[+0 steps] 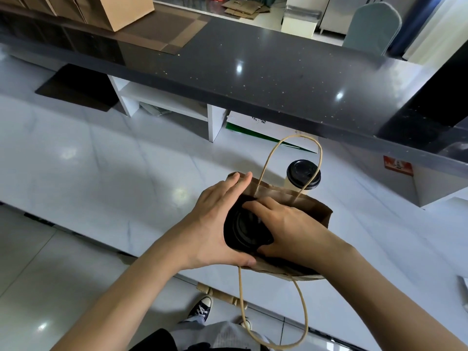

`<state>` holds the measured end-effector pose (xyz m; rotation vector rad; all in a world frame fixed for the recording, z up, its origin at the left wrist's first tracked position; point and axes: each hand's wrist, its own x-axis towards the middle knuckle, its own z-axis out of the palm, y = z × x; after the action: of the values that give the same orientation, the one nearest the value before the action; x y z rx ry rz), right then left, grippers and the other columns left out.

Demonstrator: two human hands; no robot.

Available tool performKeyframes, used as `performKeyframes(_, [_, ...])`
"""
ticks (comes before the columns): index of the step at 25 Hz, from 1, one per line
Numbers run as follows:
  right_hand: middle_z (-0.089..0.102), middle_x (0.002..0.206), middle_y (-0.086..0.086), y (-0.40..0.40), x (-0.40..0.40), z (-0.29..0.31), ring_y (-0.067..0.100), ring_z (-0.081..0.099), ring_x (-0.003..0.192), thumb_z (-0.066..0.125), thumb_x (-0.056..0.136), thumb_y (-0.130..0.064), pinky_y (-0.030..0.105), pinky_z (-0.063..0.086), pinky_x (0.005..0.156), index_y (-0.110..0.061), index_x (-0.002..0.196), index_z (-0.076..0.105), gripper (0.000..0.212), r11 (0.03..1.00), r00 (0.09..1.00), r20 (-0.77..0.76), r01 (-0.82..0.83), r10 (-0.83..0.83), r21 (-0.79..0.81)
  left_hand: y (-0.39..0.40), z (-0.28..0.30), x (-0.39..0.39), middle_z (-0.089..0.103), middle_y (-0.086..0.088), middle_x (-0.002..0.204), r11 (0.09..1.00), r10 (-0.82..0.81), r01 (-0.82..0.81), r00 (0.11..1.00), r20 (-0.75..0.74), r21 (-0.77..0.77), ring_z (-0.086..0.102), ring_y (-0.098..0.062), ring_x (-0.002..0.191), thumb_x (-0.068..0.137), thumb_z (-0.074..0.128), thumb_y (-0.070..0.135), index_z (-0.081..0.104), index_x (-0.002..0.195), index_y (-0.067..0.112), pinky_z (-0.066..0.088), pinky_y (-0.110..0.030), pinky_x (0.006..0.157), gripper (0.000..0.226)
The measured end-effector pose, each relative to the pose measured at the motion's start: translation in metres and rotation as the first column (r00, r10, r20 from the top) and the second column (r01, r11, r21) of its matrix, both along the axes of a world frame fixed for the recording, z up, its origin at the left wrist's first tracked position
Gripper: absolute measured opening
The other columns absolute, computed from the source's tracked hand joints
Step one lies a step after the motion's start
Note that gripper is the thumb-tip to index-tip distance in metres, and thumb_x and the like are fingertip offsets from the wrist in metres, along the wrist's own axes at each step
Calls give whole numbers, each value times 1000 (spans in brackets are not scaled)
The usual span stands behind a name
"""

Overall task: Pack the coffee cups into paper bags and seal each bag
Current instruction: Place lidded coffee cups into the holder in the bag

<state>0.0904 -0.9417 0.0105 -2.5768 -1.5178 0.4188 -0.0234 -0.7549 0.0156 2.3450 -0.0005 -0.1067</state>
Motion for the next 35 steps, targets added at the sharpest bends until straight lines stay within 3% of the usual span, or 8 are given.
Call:
performKeyframes(6, [55,132,2,22,-1,-3,25,65,111,74,83,-42,39,55,90,-27,150,38,77,998,999,25,-34,35,-60,-1,0,2,-6,30,165,1000,0,0,1000,3,-3,-6,4,152,52,91,61,-11,149,66,21,-34,123,141])
performKeyframes(10, [55,126,4,31,-6,-11,27,66,105,76,82,-45,39,55,87,-23,147,42,76,989,993,72,-89,98,-116,-1,-1,3,-8,34,163,1000,5,-5,1000,11,-13,-9,8,150,51,89,65,-11,148,67,22,-31,119,139])
performKeyframes(21, [55,128,2,32,4,-20,28,67,99,81,78,-31,42,56,85,-27,149,40,82,990,993,-47,-110,106,-94,-3,4,5,-13,37,161,1000,-20,20,1000,-10,9,-13,9,149,53,90,64,-14,146,69,22,-34,122,139])
performKeyframes(29, [52,136,-2,19,0,-11,20,55,120,81,80,-36,40,54,94,-33,155,33,89,998,995,-80,-61,59,-23,-2,4,7,-10,37,161,1000,4,-4,1000,-8,22,-12,12,147,52,89,63,-12,146,70,19,-26,116,138])
performKeyframes(31, [56,135,-6,9,2,3,15,56,120,78,82,-35,37,52,95,-34,152,37,81,999,990,-141,-15,22,49,-2,4,8,-9,36,162,1000,2,-2,1000,-11,17,-11,11,148,51,87,65,-11,146,70,19,-27,118,137])
performKeyframes(35, [67,114,-16,-19,8,33,2,64,104,67,94,-32,31,53,90,-31,125,62,31,943,967,-225,181,-119,281,-2,5,9,-8,35,162,1000,9,-9,1000,-14,23,-9,11,148,49,84,71,-9,147,70,17,-27,119,135])
